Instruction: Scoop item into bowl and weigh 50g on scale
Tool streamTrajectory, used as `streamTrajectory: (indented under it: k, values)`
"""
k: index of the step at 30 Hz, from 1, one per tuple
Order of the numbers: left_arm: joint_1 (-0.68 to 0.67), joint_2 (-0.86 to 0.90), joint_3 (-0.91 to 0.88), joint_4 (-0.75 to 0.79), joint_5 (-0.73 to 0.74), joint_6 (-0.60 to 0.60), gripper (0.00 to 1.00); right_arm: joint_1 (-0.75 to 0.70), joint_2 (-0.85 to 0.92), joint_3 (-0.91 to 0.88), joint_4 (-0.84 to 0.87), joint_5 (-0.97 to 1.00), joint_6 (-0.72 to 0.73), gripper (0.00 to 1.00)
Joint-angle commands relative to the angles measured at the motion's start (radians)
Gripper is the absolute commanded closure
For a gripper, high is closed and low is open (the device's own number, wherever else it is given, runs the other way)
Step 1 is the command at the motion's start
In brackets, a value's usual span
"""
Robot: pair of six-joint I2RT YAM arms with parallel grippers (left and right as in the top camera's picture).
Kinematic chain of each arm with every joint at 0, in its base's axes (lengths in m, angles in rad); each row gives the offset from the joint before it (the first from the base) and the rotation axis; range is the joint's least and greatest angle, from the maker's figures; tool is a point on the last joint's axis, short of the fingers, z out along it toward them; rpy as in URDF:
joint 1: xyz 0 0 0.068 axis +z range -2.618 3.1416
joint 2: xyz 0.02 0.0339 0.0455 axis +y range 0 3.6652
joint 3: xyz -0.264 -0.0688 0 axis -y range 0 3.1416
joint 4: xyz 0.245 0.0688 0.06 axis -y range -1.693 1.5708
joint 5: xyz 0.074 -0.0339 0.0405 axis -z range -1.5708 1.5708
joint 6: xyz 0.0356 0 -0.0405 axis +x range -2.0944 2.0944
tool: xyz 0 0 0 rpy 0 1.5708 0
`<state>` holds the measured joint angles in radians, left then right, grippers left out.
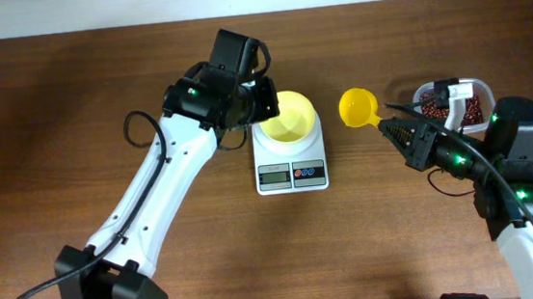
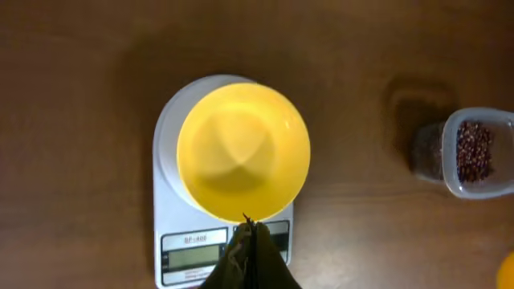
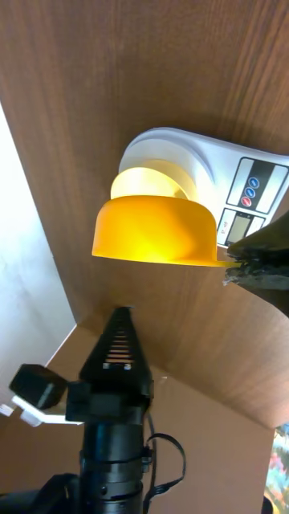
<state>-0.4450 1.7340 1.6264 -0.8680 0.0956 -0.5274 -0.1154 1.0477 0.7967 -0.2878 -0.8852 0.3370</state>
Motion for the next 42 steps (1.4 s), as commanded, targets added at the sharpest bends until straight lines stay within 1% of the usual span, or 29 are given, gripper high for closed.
streamTrajectory:
  k: [1,2,3,6,9,10,12,14,15,16,18,22,24,26,28,29,31,32,34,35,37,38,39,41,42]
  values:
    - [0.0,0.009,0.011,0.019,-0.014,0.062,0.84,-0.004,-0.012,0.024,-0.024,-0.02,-0.004,0.96]
    - [0.0,0.009,0.011,0.018,-0.014,0.063,0.95,-0.004,-0.012,0.024,-0.03,-0.02,-0.005,0.96]
    - [0.0,0.009,0.011,0.011,-0.014,0.063,1.0,-0.004,-0.012,0.024,-0.031,-0.019,-0.005,0.96]
    - [0.0,0.009,0.011,0.008,-0.021,0.063,1.0,-0.004,-0.012,0.024,-0.031,0.034,-0.008,0.96]
    - [0.0,0.009,0.01,-0.009,-0.086,0.063,1.0,-0.004,-0.012,0.024,-0.029,0.095,-0.009,0.96]
    - [0.0,0.009,0.004,-0.012,-0.096,0.092,1.0,-0.004,-0.012,0.024,-0.026,0.115,-0.009,0.96]
    - [0.0,0.009,-0.004,-0.038,-0.097,0.111,1.0,-0.004,-0.012,0.024,-0.006,0.146,-0.012,0.96]
    - [-0.001,0.009,-0.005,-0.069,-0.096,0.156,1.0,-0.004,-0.012,0.024,0.038,0.159,-0.012,0.96]
    - [-0.008,0.009,-0.006,-0.091,-0.097,0.204,1.0,-0.004,-0.012,0.024,0.09,0.158,-0.011,0.96]
    - [-0.017,0.009,-0.008,-0.096,-0.097,0.22,1.0,-0.004,-0.011,0.024,0.117,0.158,-0.011,0.96]
    - [-0.066,0.009,-0.043,-0.076,-0.105,0.246,1.0,-0.004,-0.007,0.024,0.187,0.159,-0.011,0.96]
    - [-0.196,0.007,-0.137,-0.042,-0.219,0.245,1.0,-0.004,-0.001,0.024,0.205,0.176,-0.011,0.96]
    - [-0.239,0.003,-0.143,-0.048,-0.225,0.246,1.0,-0.004,0.01,0.024,0.211,0.205,-0.011,0.96]
    - [-0.253,-0.029,-0.143,-0.085,-0.252,0.245,1.0,-0.004,0.024,0.024,0.226,0.21,-0.011,0.96]
    - [-0.253,-0.085,-0.145,-0.14,-0.319,0.245,1.0,-0.004,0.039,0.024,0.252,0.209,-0.011,0.96]
    - [-0.253,-0.13,-0.158,-0.159,-0.352,0.245,1.0,-0.004,0.047,0.024,0.27,0.21,-0.008,0.96]
    - [-0.253,-0.277,-0.237,-0.161,-0.416,0.243,1.0,-0.004,0.057,0.024,0.294,0.209,0.002,0.96]
    - [-0.245,-0.377,-0.307,-0.146,-0.46,0.214,1.0,-0.004,0.059,0.024,0.304,0.209,0.019,0.96]
    - [-0.205,-0.55,-0.455,-0.068,-0.457,0.195,1.0,-0.003,0.06,0.024,0.308,0.209,0.019,0.96]
    - [-0.179,-0.63,-0.531,-0.006,-0.44,0.195,1.0,-0.003,0.06,0.024,0.306,0.208,0.019,0.96]
    - [-0.111,-0.791,-0.706,0.166,-0.354,0.195,1.0,-0.003,0.06,0.024,0.303,0.205,0.019,0.96]
    - [-0.091,-0.828,-0.764,0.229,-0.315,0.195,1.0,-0.003,0.06,0.024,0.303,0.205,0.019,0.96]
    - [-0.069,-0.855,-0.846,0.316,-0.262,0.168,1.0,-0.003,0.06,0.024,0.303,0.205,0.019,0.96]
    - [-0.066,-0.844,-0.909,0.389,-0.213,0.158,1.0,-0.003,0.06,0.024,0.304,0.206,0.019,0.96]
    - [-0.066,-0.805,-0.943,0.453,-0.156,0.158,1.0,-0.003,0.06,0.024,0.304,0.206,0.019,0.96]
